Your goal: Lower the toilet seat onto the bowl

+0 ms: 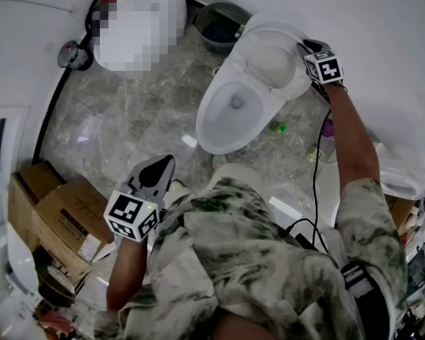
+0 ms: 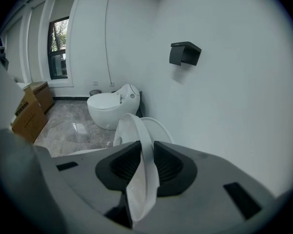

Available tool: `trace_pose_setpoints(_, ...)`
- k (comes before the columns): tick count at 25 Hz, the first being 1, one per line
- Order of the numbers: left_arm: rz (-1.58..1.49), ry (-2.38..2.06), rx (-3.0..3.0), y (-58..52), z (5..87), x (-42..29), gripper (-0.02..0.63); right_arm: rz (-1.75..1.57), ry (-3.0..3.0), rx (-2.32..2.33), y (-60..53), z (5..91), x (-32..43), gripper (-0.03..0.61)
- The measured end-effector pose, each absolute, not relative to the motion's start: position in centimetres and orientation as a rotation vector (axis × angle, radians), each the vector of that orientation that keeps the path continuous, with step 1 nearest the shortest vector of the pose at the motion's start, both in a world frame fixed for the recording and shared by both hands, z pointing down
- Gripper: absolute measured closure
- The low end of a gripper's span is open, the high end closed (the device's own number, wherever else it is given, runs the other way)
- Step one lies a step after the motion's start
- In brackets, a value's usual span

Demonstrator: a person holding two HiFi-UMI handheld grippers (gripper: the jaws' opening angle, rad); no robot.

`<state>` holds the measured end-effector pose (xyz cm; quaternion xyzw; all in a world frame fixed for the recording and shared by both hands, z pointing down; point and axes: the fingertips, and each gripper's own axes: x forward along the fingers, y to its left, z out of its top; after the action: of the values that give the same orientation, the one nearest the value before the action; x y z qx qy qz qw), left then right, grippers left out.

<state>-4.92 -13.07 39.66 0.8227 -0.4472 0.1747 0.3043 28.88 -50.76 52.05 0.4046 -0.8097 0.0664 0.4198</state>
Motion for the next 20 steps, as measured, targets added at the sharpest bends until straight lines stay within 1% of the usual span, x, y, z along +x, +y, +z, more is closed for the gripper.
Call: trace_pose_setpoints(20,0.447,-1.188,2.189,-10.6,39.4,-6.8,0.591,0.156,-2.047,0.988,-46.5,51.3,26.6,0.474)
